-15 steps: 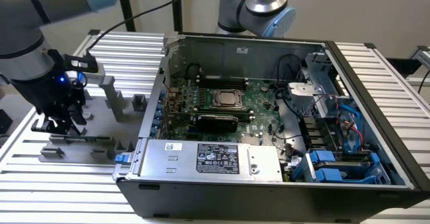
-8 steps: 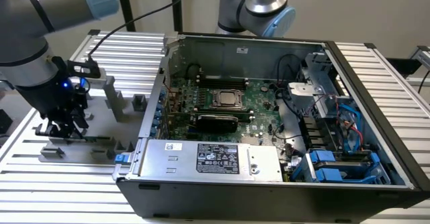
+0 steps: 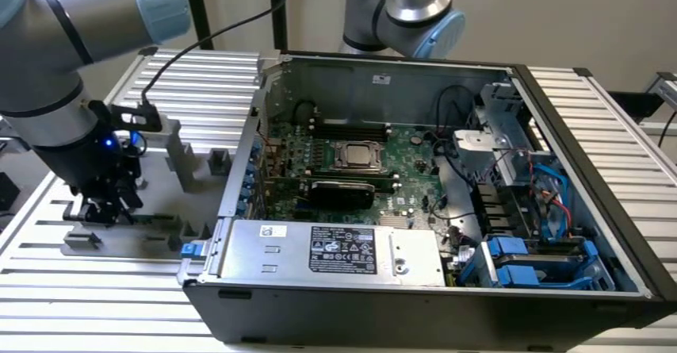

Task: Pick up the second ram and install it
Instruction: 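Pick up the second ram and move it above second insertion slot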

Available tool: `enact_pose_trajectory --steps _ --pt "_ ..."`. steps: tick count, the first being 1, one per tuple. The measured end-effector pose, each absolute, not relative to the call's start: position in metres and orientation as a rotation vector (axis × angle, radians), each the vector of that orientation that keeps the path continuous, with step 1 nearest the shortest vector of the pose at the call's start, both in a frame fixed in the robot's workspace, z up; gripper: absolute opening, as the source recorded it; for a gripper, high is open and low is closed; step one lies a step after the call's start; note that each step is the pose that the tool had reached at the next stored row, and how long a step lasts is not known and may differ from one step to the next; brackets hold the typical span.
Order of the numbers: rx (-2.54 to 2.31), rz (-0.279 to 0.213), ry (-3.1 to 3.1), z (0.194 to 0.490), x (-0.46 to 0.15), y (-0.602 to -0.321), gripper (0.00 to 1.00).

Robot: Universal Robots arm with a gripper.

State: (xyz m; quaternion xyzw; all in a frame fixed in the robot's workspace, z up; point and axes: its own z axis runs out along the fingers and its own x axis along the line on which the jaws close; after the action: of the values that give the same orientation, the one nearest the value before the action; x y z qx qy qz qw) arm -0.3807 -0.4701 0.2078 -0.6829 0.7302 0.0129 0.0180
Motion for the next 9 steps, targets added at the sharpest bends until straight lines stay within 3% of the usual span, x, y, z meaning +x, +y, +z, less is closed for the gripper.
enact_pose_trajectory --steps 9 --pt "-2.149 0.051 2.246 0.2006 -0.3808 -0.4691 0.36"
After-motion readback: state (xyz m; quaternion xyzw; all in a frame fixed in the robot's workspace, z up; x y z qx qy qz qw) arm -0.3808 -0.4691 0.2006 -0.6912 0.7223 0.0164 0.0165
